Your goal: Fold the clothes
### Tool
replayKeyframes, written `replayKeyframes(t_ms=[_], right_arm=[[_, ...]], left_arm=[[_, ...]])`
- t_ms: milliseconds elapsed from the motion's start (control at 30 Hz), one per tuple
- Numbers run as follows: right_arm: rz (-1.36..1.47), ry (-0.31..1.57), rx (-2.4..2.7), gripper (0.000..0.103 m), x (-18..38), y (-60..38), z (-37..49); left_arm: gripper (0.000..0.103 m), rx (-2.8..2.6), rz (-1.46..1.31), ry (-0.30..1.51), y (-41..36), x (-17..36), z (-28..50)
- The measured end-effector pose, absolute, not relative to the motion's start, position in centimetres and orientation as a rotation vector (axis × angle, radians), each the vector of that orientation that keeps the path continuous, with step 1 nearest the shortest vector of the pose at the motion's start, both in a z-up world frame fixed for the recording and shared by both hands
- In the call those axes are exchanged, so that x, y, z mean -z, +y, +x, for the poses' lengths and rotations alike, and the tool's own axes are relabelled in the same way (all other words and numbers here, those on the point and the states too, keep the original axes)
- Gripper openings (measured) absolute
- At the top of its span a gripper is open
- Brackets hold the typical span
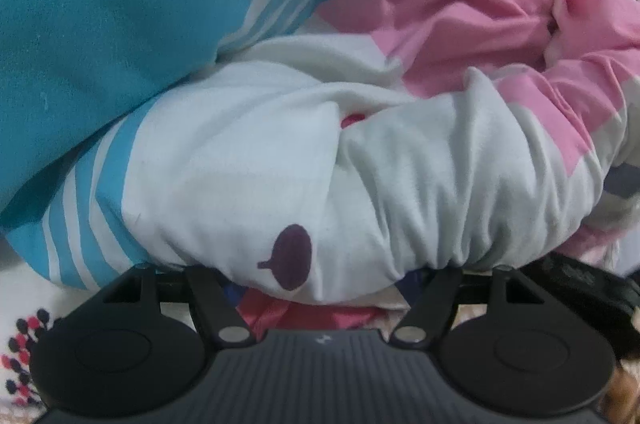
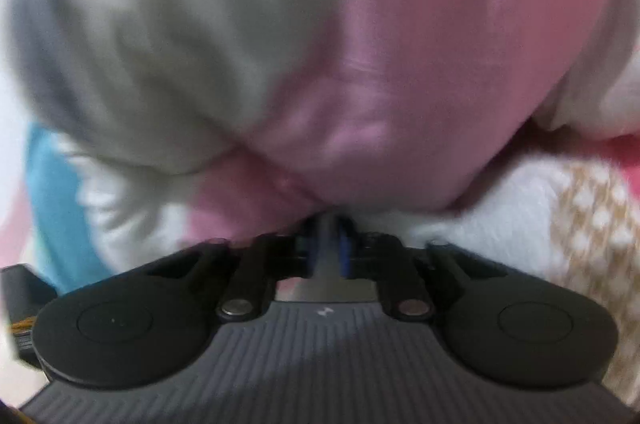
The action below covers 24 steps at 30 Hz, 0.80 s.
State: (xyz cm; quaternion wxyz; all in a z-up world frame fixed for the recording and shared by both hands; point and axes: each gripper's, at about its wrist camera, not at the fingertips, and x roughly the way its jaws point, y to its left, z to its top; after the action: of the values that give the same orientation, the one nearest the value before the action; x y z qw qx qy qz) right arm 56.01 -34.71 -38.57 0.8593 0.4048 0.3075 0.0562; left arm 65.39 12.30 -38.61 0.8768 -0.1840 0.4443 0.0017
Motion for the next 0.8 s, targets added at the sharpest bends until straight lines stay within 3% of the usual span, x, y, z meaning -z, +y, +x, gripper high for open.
replayKeyframes(t_ms=[267,533,600,667,800], right_arm=[[0.806,0.724,-0.193,0.004,38.2,-36.8,57.3],[0.816,0.831,-0.217,0.01,35.1,-39.6,56.3],[0.838,0.788,-0.186,0.013,33.8,-40.7,53.7],[0.854,0.728,-0.148,0.018,32.5,-41.7,50.3],[0.811,0.713,-0.134,0.018,31.0,-41.5,45.1]], left_arm=[[0.071,0.178,-0.107,0.862,8.7,37.8,57.2],[0.064,0.227,-0.006,0.864,5.0,42.1,58.8],[0.066,0.227,0.008,0.865,4.3,43.2,59.4],[0.075,0.232,0.031,0.862,3.7,44.1,59.7],[0.08,0.22,0.028,0.867,4.4,42.9,58.3]])
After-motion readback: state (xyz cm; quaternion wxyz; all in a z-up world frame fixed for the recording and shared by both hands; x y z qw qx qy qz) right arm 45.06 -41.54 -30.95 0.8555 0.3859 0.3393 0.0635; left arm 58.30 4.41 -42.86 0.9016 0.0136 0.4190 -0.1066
